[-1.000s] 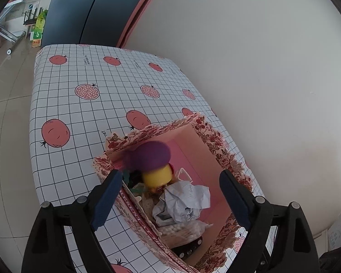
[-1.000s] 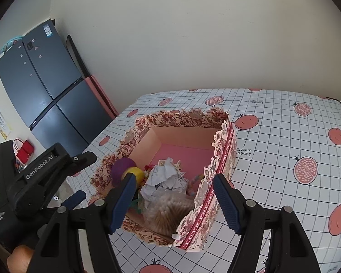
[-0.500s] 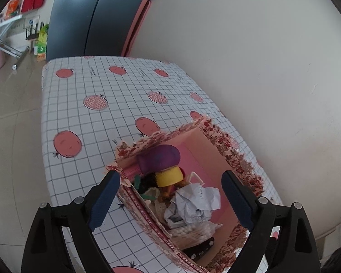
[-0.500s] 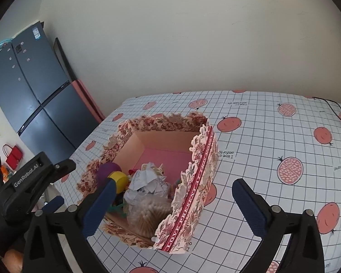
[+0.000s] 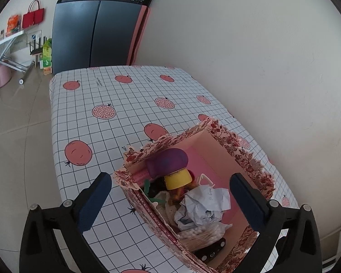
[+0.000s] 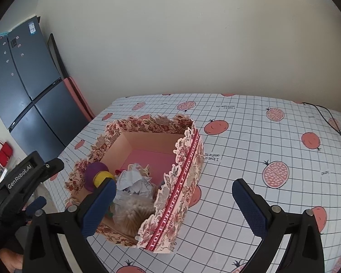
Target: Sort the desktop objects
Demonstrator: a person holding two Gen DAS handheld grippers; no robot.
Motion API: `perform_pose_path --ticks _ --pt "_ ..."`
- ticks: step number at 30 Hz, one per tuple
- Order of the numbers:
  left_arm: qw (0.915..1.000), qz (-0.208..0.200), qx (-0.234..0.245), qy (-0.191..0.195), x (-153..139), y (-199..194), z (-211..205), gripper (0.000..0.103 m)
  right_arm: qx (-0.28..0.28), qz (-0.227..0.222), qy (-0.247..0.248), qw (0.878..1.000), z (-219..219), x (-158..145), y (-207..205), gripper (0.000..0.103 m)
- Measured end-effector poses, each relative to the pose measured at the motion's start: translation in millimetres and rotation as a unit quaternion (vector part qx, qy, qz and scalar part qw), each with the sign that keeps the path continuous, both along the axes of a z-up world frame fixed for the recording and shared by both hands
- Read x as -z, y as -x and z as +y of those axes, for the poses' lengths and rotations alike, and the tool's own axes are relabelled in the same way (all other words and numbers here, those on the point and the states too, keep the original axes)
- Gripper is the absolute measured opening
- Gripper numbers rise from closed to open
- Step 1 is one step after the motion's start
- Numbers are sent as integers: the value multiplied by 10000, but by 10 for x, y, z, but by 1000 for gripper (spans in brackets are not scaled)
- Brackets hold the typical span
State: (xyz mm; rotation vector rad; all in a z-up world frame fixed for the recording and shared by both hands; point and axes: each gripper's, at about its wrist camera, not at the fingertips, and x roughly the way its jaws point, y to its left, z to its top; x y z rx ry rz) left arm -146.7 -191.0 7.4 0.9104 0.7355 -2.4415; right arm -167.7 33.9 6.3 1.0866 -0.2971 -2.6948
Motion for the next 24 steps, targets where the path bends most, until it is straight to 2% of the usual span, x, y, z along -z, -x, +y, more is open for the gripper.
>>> perform_pose_path --ticks 7,14,17,21,24 --pt "9996 -226 21 155 -57 -15 113 103 167 -96 -255 9995 131 -136 -112 103" --pt "9978 -393 352 410 -104 -142 375 103 450 -72 -355 9983 377 -362 -411 103" --pt "9962 -370 546 569 -189 -182 515 103 570 -11 -267 9980 531 -442 -585 103" --pt "9971 -247 453 557 -230 -353 599 103 783 3 -234 9967 731 -470 -799 103" --pt "9967 -218 470 626 -240 -460 674 103 780 -41 -397 9962 798 -466 -902 103"
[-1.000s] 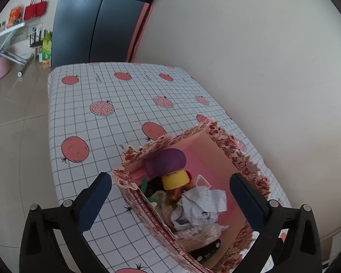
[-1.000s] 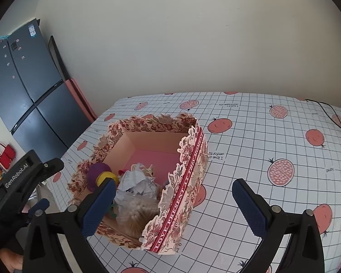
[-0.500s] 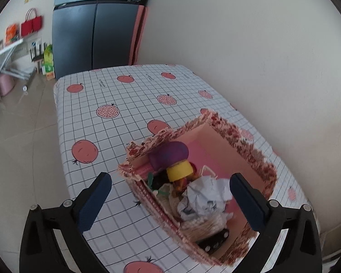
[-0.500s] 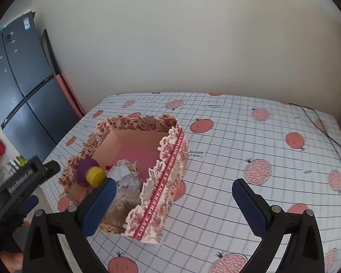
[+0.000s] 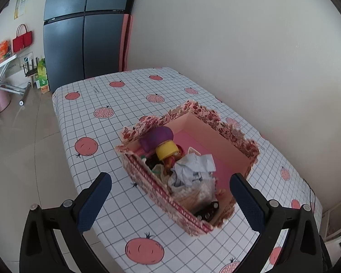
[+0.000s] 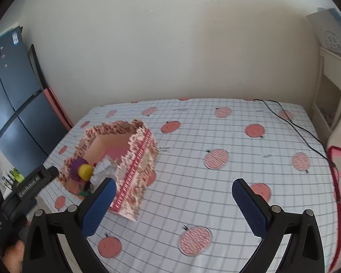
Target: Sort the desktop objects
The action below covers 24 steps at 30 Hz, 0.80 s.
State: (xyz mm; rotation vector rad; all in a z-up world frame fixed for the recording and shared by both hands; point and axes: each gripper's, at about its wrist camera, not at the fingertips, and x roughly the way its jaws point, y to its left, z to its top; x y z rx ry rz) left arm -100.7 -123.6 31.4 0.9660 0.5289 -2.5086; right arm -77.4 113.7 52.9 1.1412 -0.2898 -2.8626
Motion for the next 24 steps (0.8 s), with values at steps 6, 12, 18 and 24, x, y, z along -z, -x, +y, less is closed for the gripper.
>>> perform_pose_path --ticks 6,12,18,24 --pt "9984 316 329 348 -136 -239 263 103 -33 142 -495 9987 80 -70 -304 103" --pt "9931 521 744 747 -57 -512 562 103 -172 238 -622 9976 111 -121 -579 103" --pt "9897 610 1096 684 17 -756 744 103 -244 542 -917 9940 83 -186 -840 103" --pt "9865 691 1098 999 -22 -903 894 103 -357 734 -1093 9907 103 -210 -1034 103"
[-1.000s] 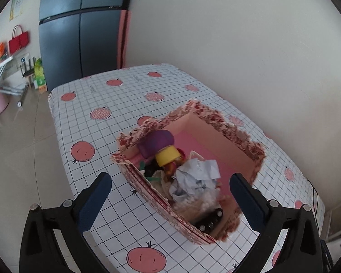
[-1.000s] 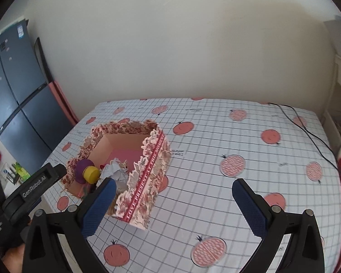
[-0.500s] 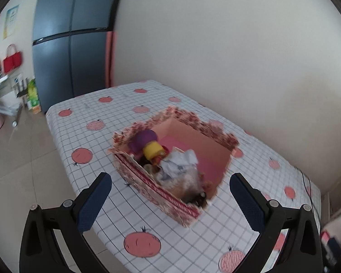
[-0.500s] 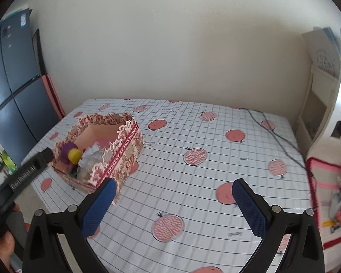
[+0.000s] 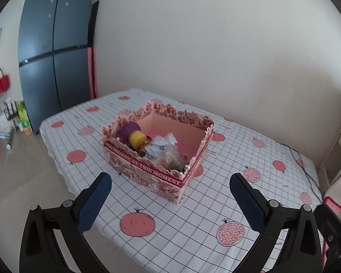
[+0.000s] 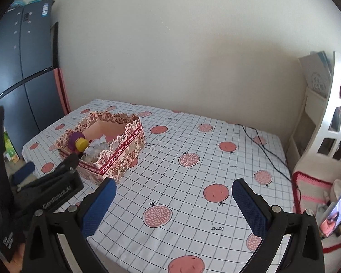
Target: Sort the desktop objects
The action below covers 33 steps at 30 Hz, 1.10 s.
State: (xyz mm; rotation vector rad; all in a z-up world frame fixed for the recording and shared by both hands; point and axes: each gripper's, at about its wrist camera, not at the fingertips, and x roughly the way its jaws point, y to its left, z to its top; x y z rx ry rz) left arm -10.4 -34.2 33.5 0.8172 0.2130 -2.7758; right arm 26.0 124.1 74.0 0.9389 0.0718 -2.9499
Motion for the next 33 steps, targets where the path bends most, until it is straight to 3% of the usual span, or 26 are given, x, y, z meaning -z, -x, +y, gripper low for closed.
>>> perform_pose_path --ticks 15,33 --pt "9985 291 213 406 -97 -200 216 103 63 189 64 9998 122 -27 -115 103" --pt "9988 384 37 302 -106 -216 105 103 28 197 40 9998 -63 7 -61 103"
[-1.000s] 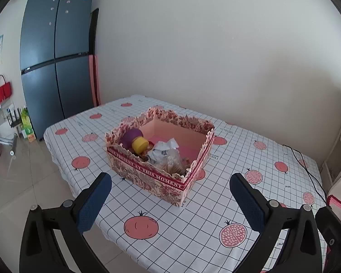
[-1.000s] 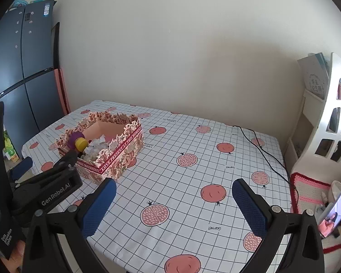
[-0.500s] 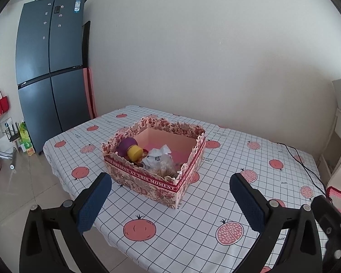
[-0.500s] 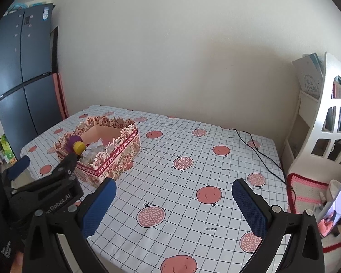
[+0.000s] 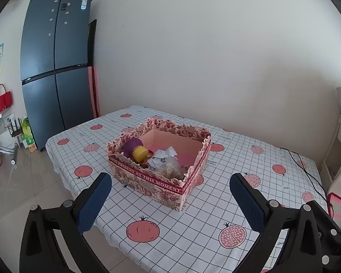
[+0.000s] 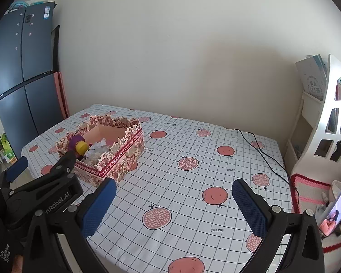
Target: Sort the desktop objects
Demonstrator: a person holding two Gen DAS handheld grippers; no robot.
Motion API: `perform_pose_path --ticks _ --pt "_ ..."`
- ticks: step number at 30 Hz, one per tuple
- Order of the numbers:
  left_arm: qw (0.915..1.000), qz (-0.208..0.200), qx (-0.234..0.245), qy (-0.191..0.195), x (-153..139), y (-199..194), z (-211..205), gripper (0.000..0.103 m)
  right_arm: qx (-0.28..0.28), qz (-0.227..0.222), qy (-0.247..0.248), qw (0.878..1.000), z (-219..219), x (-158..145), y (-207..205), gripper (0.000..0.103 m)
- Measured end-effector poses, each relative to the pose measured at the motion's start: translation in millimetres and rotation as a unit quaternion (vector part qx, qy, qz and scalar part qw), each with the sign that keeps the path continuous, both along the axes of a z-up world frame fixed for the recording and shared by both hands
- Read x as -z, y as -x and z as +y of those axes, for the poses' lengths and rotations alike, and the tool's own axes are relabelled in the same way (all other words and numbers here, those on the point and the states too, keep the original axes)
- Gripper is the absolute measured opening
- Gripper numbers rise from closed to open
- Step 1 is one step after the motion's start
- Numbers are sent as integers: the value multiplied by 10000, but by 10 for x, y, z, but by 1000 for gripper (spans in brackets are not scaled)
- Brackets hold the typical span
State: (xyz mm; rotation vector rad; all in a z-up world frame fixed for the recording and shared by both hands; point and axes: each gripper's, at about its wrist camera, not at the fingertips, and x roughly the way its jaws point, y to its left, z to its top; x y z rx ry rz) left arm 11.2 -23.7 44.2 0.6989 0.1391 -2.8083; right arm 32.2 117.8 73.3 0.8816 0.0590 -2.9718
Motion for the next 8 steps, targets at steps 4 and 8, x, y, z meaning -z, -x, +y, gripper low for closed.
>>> perform_pose_path --ticks 4,8 --pt "9999 22 -78 -60 -10 -14 -48 103 -5 19 -7 10000 -33 -10 -3 103" --pt "9999 17 -138 -91 -13 -24 -76 103 -9 43 2 10000 -49 -15 -3 103"
